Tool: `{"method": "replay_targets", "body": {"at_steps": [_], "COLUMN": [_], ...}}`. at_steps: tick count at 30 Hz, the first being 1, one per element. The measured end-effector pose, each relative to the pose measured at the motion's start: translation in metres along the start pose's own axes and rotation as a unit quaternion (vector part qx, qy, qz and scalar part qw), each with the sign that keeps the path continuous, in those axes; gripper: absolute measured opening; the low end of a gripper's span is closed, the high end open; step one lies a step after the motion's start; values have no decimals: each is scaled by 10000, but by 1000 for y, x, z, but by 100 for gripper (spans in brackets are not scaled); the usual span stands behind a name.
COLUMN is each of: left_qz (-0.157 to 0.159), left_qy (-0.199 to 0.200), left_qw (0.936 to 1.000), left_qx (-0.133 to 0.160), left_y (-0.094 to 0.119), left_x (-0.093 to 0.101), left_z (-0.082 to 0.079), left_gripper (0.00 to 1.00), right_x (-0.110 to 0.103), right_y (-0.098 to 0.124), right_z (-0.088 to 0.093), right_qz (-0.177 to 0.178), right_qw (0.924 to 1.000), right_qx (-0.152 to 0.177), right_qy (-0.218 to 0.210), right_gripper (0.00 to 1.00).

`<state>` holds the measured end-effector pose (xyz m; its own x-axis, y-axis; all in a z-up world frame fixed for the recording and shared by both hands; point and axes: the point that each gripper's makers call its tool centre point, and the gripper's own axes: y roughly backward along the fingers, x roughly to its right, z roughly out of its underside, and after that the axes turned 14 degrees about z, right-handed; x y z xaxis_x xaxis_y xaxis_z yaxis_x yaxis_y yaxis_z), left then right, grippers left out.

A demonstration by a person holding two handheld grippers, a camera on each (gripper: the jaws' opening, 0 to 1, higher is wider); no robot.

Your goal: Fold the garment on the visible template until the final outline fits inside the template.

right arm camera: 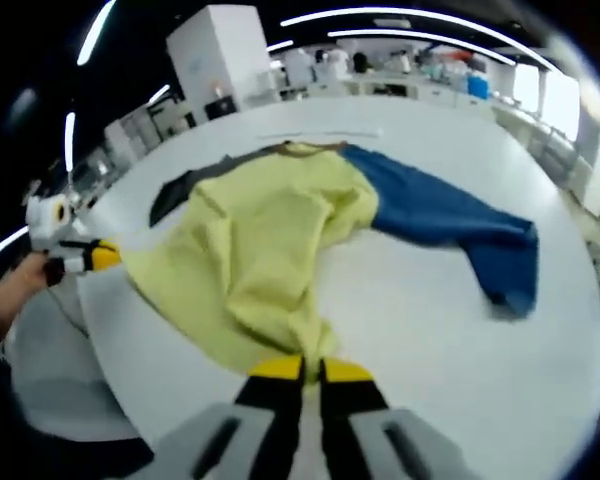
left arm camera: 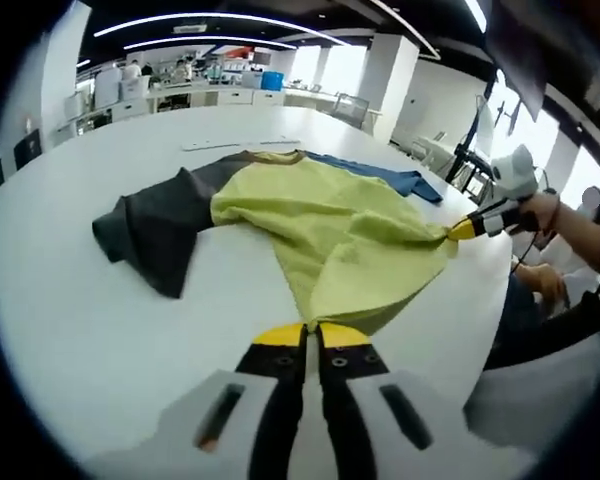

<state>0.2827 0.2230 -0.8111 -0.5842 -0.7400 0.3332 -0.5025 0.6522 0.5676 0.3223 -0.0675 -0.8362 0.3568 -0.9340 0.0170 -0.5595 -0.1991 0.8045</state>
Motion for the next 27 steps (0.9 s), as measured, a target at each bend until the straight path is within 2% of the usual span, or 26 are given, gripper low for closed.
{"method": "replay_targets", "body": {"at_steps": [7, 11, 13, 17, 21, 27], "left_qz": [-1, -143, -134, -175, -231, -298], "left_qy": [-62, 15, 178, 153, 198, 225], "left_qw": [9996, 9990, 9993, 9995, 9995, 9992], "left_qx": [-261, -421, -308, -216, -33, -113], "left_y": [3, 7, 12, 22, 28, 21], "left_x": [8, 3, 2, -1, -6, -18], "left_z": [14, 19, 17, 7, -8, -11], "left_gripper": [1, 5, 7, 10, 11, 10], "right_x": [1, 3, 6, 12, 19, 27], "right_y": [-2, 3, 7, 14, 17, 9], "right_z": [5, 4, 1, -9, -22, -34], "right_qz": [26, -9, -21, -70, -65, -67], "right_qw": [10000, 10000, 10000, 9998, 9993, 9983], "right_qx": [-4, 19, 69, 206, 372, 472], "right_qy": [0, 4, 50, 39, 79, 342], "right_gripper": [1, 6, 7, 10, 8, 8]}}
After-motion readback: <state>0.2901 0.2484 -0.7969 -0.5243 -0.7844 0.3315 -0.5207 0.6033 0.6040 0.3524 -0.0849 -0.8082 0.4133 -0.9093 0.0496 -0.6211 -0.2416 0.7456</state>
